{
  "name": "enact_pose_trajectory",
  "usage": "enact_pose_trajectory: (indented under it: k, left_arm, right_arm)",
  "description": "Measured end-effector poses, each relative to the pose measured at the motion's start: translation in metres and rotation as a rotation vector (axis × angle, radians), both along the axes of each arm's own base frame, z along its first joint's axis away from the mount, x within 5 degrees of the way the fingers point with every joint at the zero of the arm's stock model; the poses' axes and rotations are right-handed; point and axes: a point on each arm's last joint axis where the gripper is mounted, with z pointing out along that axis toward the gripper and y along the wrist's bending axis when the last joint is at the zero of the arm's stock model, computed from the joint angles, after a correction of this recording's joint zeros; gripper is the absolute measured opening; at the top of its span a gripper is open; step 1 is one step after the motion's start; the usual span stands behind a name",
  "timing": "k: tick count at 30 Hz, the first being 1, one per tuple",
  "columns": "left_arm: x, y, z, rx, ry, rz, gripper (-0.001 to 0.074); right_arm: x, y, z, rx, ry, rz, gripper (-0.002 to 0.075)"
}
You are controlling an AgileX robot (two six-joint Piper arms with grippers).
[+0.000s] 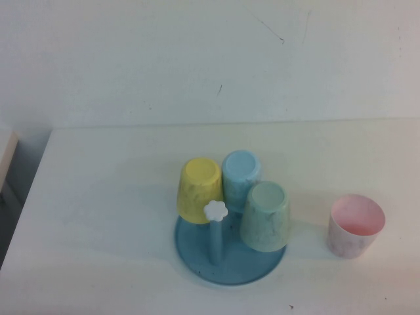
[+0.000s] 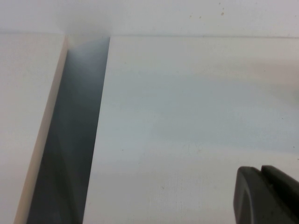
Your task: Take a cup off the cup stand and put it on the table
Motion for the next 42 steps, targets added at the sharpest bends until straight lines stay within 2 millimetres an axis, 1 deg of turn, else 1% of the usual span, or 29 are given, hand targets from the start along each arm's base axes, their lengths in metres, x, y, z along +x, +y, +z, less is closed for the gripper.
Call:
enact_pose_trajectory:
  k: [7, 11, 17, 23, 28, 33, 42]
  left_arm:
    - [0.0, 0.0, 0.001, 0.0, -0.008, 0.0, -0.0003]
    - [0.002, 0.0, 0.007, -0.005, -0.094, 0.005, -0.0003]
    - [0.004, 0.001, 0.031, -0.017, -0.365, 0.017, -0.0003]
    - [-0.001, 0.003, 0.057, -0.031, -0.66, 0.03, -0.0003]
    - [-0.008, 0.004, 0.071, -0.039, -0.822, 0.037, -0.0003]
    - [-0.009, 0.004, 0.073, -0.041, -0.857, 0.039, -0.0003]
    - [-0.01, 0.004, 0.075, -0.048, -0.872, 0.038, -0.0003]
  right_arm:
    - [0.0, 0.0, 0.0, 0.0, -0.005, 0.0, -0.0003]
    - [0.002, 0.0, 0.005, -0.003, -0.07, 0.006, -0.0002]
    - [0.006, 0.002, 0.032, -0.014, -0.363, 0.03, -0.0003]
    - [0.001, 0.005, 0.062, -0.028, -0.7, 0.058, -0.0003]
    - [-0.005, 0.007, 0.075, -0.036, -0.86, 0.072, -0.0003]
    - [-0.009, 0.007, 0.081, -0.006, -0.936, 0.082, -0.0003]
    - [-0.009, 0.007, 0.082, 0.01, -0.951, 0.085, -0.0003]
